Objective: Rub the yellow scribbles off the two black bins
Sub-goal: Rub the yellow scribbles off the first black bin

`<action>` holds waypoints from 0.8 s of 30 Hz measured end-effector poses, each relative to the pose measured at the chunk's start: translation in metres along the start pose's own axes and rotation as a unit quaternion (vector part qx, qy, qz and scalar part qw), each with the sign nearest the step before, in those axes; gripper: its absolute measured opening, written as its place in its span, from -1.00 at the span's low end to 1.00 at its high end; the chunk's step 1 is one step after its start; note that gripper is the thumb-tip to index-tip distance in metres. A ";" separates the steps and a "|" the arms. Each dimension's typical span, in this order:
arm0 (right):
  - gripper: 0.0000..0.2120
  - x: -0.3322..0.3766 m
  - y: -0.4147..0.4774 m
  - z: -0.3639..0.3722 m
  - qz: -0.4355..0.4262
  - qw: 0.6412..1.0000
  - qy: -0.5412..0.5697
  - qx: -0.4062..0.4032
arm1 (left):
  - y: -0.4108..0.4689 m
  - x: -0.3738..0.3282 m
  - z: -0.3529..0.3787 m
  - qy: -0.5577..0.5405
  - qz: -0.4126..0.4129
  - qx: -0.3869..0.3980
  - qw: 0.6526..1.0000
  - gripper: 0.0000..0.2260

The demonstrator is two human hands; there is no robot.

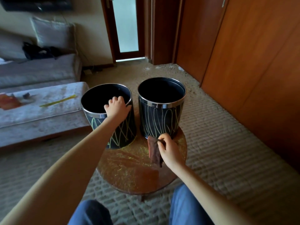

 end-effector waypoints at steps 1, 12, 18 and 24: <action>-0.96 -0.002 0.000 -0.002 0.002 1.000 -0.005 -0.001 | 0.005 0.002 0.005 -0.007 -0.010 0.016 1.000 -0.57; -0.98 -0.011 -0.004 -0.012 0.002 0.999 -0.034 0.028 | -0.006 0.021 0.014 -0.026 -0.008 -0.057 0.998 -0.87; -0.95 -0.003 -0.007 -0.015 0.005 0.999 -0.029 0.039 | -0.024 0.052 -0.010 -0.056 -0.018 -0.135 0.989 -0.88; -0.96 0.008 -0.013 -0.026 -0.018 0.999 -0.035 0.010 | -0.062 0.091 -0.054 -0.173 -0.101 -0.190 0.961 -0.80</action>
Point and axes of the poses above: each hand's wrist, its own y-axis towards the middle knuckle, its own z-axis out of the palm, x = y × z, the point moved 4 cm from there along y, towards the middle knuckle, and after that the axes turned 10 degrees about z, right-handed, at the moved point
